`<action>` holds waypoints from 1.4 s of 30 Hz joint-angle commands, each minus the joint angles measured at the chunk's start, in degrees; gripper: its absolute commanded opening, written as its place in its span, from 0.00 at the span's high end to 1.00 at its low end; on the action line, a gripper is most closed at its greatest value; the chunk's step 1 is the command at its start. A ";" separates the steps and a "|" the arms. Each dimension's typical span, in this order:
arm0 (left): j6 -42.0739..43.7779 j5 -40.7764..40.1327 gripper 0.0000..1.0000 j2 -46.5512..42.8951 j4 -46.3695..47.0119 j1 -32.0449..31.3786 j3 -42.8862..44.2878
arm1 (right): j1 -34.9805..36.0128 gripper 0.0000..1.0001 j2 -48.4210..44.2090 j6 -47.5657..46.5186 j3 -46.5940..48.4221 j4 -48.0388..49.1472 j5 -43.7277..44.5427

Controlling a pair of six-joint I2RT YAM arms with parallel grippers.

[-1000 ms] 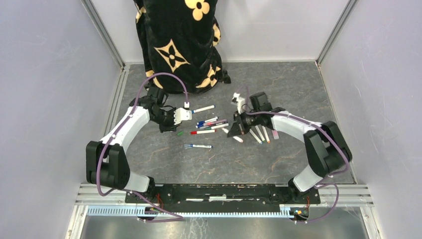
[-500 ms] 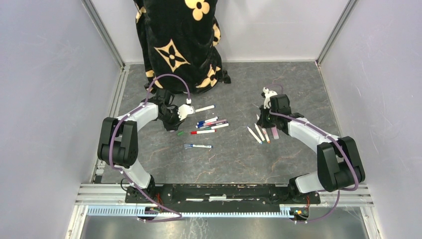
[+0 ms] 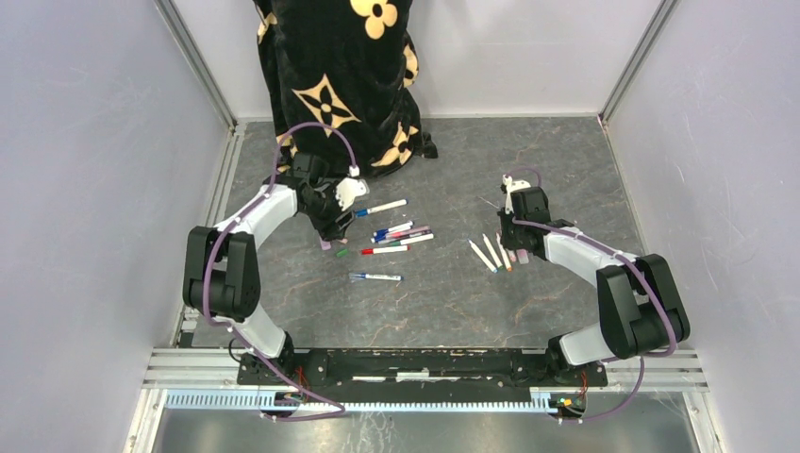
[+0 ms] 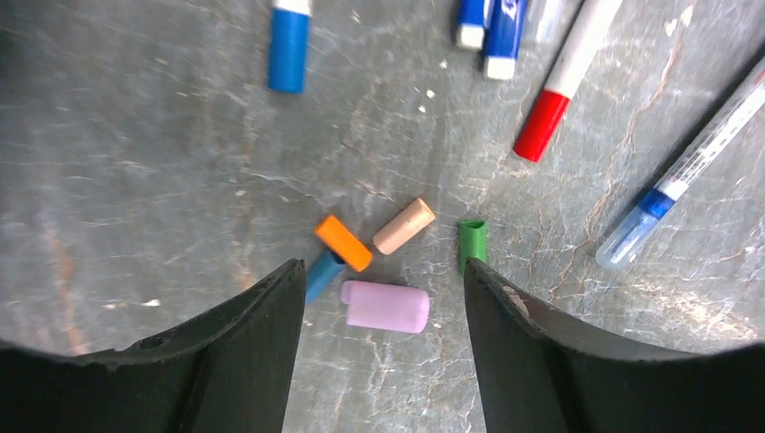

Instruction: Open the pen caps

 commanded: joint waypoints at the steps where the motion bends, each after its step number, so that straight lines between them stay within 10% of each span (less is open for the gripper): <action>1: -5.40 2.94 0.29 -2.92 -6.20 0.43 9.06 | -0.36 0.83 0.23 -0.82 0.17 1.76 3.34; 7: -6.71 6.22 0.25 -2.44 -20.20 2.43 23.76 | -0.33 0.56 -1.44 -1.00 0.66 1.32 3.04; 10: -7.40 7.91 0.01 -3.89 -22.59 3.99 27.01 | -0.19 0.53 -3.16 -1.03 2.15 0.88 1.97; 19: -11.13 5.93 0.00 -11.03 -18.38 6.56 26.96 | 11.04 0.43 -2.69 -9.01 11.63 3.79 -3.58; 26: -10.57 5.74 0.00 -11.88 -19.79 6.82 25.94 | 18.42 0.46 10.67 -20.99 20.78 1.77 -18.88; 42: -3.25 13.92 0.05 -10.38 -29.04 6.83 24.52 | 22.71 0.57 22.96 -27.10 25.56 0.40 -16.39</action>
